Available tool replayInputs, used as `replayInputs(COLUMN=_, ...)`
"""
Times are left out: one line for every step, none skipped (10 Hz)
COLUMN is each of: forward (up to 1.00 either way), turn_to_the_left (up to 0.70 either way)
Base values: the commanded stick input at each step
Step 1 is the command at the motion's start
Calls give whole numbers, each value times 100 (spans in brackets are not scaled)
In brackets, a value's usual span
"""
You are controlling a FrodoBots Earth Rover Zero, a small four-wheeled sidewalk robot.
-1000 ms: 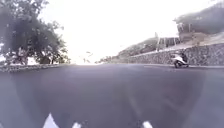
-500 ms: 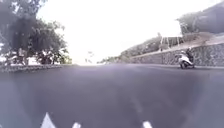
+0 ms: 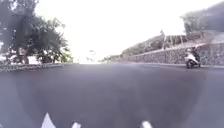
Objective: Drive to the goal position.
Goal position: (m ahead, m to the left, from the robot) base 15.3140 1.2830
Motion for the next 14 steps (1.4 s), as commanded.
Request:
replayInputs(forward=85, turn_to_the_left=0)
replayInputs(forward=85, turn_to_the_left=0)
replayInputs(forward=85, turn_to_the_left=0)
replayInputs(forward=85, turn_to_the_left=0)
replayInputs(forward=85, turn_to_the_left=0)
replayInputs(forward=85, turn_to_the_left=0)
replayInputs(forward=85, turn_to_the_left=0)
replayInputs(forward=85, turn_to_the_left=0)
replayInputs(forward=85, turn_to_the_left=0)
replayInputs(forward=85, turn_to_the_left=0)
replayInputs(forward=85, turn_to_the_left=0)
replayInputs(forward=85, turn_to_the_left=0)
replayInputs(forward=85, turn_to_the_left=0)
replayInputs(forward=85, turn_to_the_left=0)
